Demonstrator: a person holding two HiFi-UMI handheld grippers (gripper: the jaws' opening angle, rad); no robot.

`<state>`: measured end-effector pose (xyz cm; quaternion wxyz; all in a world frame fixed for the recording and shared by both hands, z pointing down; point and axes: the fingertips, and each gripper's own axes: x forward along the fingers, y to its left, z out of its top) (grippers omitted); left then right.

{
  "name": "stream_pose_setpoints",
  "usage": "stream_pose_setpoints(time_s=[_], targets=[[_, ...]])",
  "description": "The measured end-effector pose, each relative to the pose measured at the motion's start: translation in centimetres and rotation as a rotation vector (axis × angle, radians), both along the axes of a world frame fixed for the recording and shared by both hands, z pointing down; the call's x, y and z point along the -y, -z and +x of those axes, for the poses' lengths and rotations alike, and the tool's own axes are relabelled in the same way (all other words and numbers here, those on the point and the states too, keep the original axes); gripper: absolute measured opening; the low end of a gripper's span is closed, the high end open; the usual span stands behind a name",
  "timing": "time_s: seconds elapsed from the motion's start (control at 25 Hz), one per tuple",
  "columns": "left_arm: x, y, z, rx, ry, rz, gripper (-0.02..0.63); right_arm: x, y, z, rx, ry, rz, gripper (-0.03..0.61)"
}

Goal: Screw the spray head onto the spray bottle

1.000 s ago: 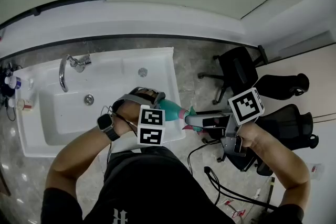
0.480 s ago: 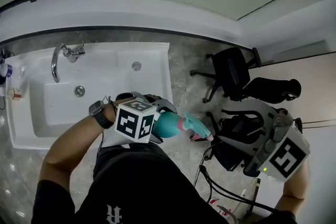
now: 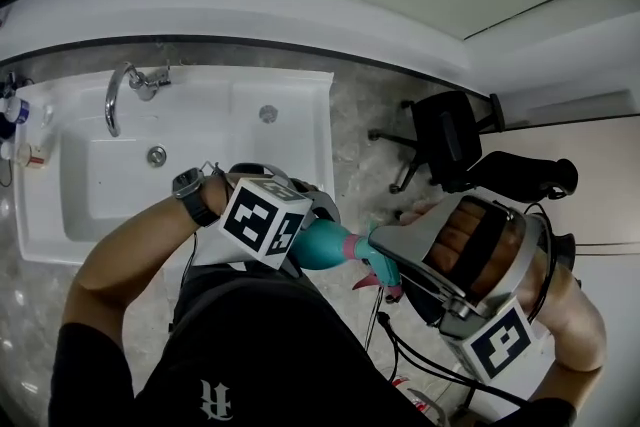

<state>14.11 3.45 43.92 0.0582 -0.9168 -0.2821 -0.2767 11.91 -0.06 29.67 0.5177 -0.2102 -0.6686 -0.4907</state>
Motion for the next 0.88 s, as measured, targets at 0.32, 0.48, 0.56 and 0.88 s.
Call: stream_pose_setpoints(time_s=[0.32, 0.48, 0.56, 0.88], targets=[[0.6, 1.0, 0.6, 0.028, -0.003, 0.024, 0.42, -1.2, -2.3, -0.5, -0.074, -0.004, -0.127, 0.172], [1.5, 0.6, 0.2, 0.051, 0.021, 0.025, 0.42, 0.0, -2.6, -0.7, -0.06, -0.087, -0.16, 0.143], [1.7, 0.5, -0.1, 0.047, 0.021, 0.013, 0.42, 0.9, -2.8, -0.2, -0.074, -0.127, -0.155, 0.143], [3.8, -0.1, -0.8, 0.058, 0.076, 0.01, 0.42, 2.7, -3.5, -1.2, -0.099, -0.137, -0.169, 0.132]])
